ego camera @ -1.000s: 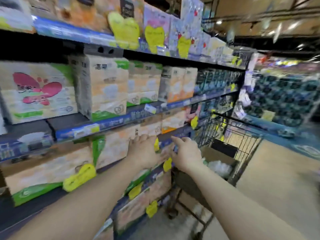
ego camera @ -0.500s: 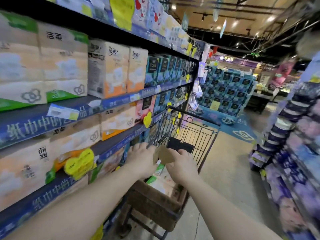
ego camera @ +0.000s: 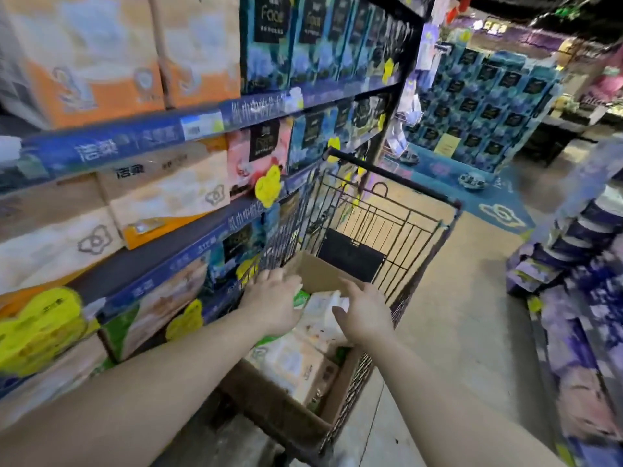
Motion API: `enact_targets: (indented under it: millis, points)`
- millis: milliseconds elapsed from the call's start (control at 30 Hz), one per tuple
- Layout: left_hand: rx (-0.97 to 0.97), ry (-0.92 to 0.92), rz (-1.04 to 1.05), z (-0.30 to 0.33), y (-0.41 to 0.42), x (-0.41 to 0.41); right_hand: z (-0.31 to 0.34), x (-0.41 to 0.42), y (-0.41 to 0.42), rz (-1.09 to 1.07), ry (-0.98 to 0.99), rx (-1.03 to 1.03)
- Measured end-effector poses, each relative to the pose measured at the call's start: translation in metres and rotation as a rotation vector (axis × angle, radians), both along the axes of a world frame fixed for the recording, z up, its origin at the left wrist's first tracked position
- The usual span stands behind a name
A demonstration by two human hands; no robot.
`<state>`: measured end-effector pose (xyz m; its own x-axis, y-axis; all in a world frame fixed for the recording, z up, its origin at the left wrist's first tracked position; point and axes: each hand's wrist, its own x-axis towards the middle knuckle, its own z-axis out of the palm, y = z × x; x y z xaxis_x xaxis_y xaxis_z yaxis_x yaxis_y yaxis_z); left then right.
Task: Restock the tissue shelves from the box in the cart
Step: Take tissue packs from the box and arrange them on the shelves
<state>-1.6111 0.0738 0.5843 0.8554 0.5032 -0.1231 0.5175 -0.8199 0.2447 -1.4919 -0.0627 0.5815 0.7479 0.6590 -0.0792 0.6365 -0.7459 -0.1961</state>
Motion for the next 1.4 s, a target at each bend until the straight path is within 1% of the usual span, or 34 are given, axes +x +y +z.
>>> enact_targets:
  millis: [100,267,400,600,767,933,1000,1067,1100,1200,1233,1300,1400]
  points:
    - [-0.055,0.052,0.081,-0.034,0.01,0.048,-0.034,0.067,0.008,0.035,0.061,-0.033]
    - [-0.215,0.136,0.241,-0.087,0.007,0.123,-0.082,0.177,0.016,0.098,0.172,-0.134]
    - [-0.313,0.192,0.351,-0.128,0.005,0.16,-0.116,0.234,0.034,0.159,0.252,-0.216]
    - [-0.456,0.293,0.439,-0.2,0.008,0.197,-0.175,0.27,0.075,0.286,0.29,-0.344]
    - [-0.568,0.289,0.479,-0.26,0.014,0.223,-0.223,0.283,0.103,0.37,0.267,-0.456]
    - [-0.661,0.311,0.562,-0.295,0.006,0.224,-0.258,0.279,0.117,0.408,0.278,-0.531]
    - [-0.738,0.334,0.589,-0.299,0.0,0.219,-0.262,0.277,0.117,0.413,0.248,-0.566]
    - [-0.792,0.284,0.647,-0.302,-0.004,0.218,-0.261,0.278,0.117,0.431,0.191,-0.562]
    - [-0.847,0.207,0.697,-0.303,-0.007,0.22,-0.26,0.278,0.118,0.445,0.161,-0.555]
    - [-1.231,-0.121,0.996,-0.296,-0.016,0.233,-0.258,0.276,0.122,0.492,0.105,-0.579]
    - [-1.27,-0.185,1.086,-0.295,-0.018,0.237,-0.258,0.275,0.123,0.496,0.11,-0.591]
    - [-1.234,-0.232,1.226,-0.296,-0.017,0.241,-0.259,0.274,0.125,0.467,0.141,-0.567]
    - [-1.223,-0.247,1.394,-0.297,-0.013,0.24,-0.262,0.281,0.125,0.375,0.195,-0.452]
